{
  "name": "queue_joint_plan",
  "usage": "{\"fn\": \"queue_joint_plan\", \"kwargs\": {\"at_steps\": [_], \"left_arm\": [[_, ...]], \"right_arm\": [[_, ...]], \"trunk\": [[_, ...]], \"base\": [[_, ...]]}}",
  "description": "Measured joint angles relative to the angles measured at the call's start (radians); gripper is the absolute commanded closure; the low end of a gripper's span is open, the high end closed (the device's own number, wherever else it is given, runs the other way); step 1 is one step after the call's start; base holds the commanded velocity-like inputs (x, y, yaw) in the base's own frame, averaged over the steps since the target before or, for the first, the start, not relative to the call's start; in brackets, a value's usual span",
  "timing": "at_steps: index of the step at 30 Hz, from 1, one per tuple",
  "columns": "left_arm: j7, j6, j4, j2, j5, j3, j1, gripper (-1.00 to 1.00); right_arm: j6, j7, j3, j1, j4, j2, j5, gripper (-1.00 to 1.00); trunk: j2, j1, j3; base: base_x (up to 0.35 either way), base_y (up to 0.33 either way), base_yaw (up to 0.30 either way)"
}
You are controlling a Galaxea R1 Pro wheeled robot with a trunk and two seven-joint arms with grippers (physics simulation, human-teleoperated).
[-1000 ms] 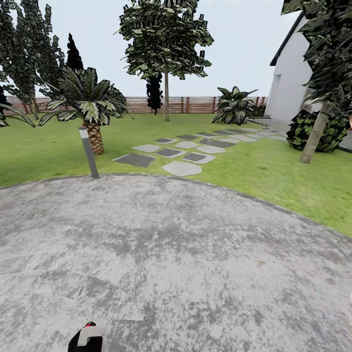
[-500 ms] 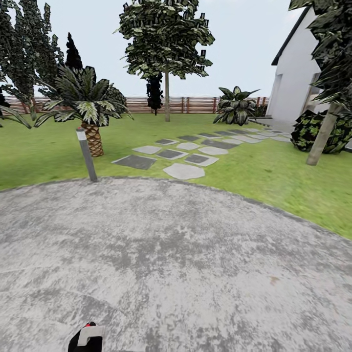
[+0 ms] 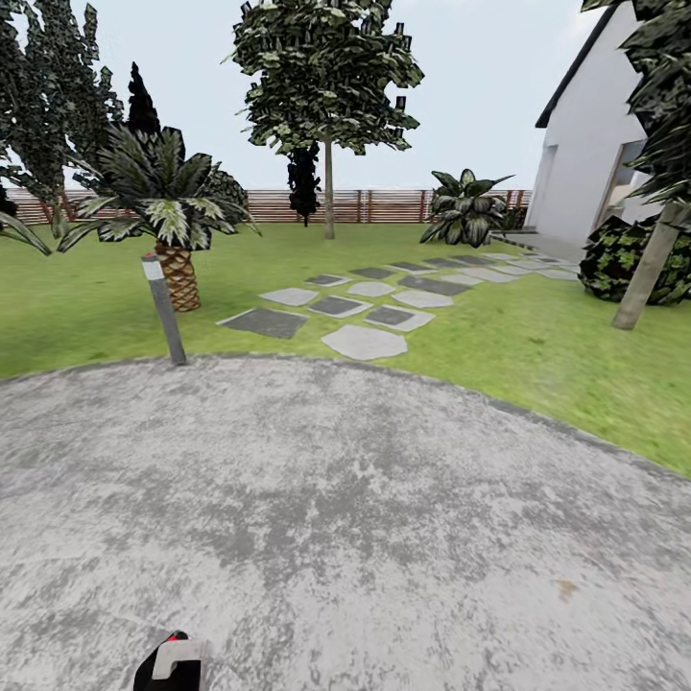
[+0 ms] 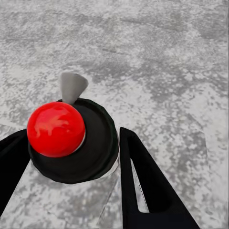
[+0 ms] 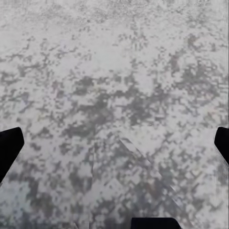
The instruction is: In the garden, pick up the pesticide atomizer on the floor and spray pesticide onto both trees until each tree trunk is fully covered.
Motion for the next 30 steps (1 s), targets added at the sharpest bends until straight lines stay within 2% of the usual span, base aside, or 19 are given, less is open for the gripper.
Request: {"fn": "queue_joint_plan", "kwargs": {"at_steps": [30], "left_arm": [[0.000, -0.001, 0.001, -0.001, 0.000, 0.000, 0.001, 1.00]], "right_arm": [[0.000, 0.000, -0.003, 0.000, 0.000, 0.000, 0.000, -1.00]], "trunk": [[0.000, 0.000, 0.000]], "base": [[0.340, 0.000, 0.000]]}}
